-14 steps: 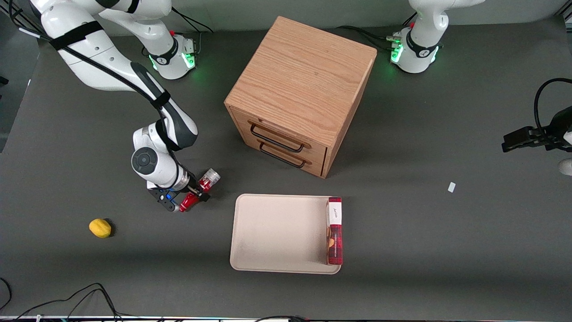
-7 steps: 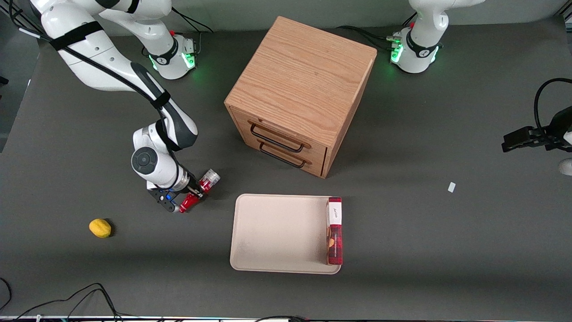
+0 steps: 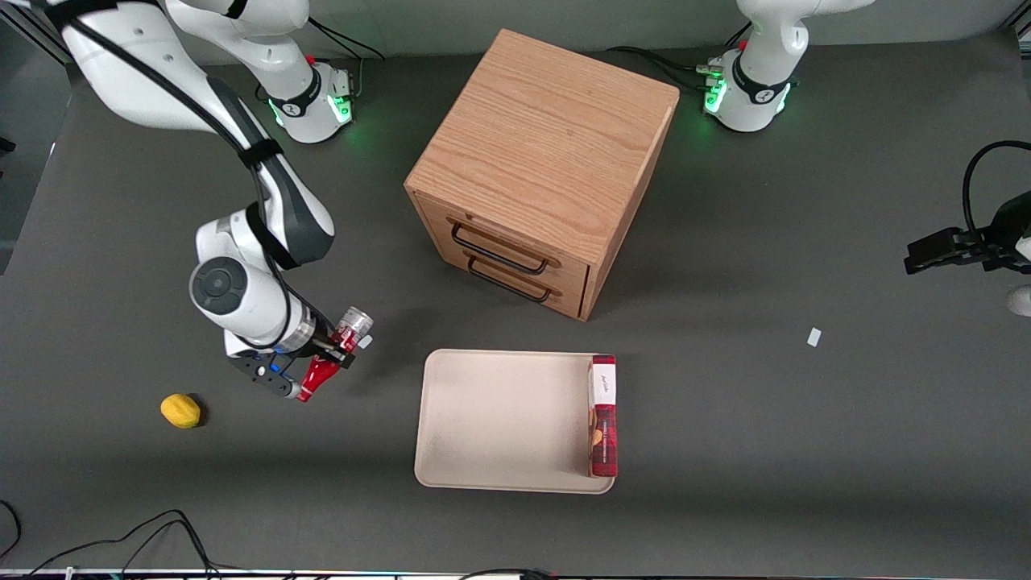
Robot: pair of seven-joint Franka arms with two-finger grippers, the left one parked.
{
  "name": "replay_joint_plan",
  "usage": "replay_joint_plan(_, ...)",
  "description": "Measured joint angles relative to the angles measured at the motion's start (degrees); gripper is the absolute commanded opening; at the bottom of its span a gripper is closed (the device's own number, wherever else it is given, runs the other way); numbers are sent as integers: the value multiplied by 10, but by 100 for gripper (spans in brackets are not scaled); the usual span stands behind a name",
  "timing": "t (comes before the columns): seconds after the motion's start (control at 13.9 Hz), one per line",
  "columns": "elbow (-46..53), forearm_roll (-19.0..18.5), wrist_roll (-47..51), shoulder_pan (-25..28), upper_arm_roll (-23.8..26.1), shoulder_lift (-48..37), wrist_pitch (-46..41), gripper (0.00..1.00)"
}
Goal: Place coke bottle on tray
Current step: 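Lift the bottle and carry it over the cream tray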
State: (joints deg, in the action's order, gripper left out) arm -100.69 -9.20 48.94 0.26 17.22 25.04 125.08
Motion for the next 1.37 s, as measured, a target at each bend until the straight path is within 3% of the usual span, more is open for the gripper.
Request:
replay_joint_plan(0.22, 94, 0, -78, 14, 18, -10, -87, 0)
replay_joint_plan(0.43, 187, 0, -166, 55, 19, 8, -117, 1)
replay_joint_plan(0.79, 333, 0, -256, 121, 14, 149, -109, 2)
replay_joint_plan(1.23, 388, 15, -281, 129, 10, 300, 14, 14)
replay_joint_plan(1.37, 393, 24, -281, 129, 4, 326, 28, 30)
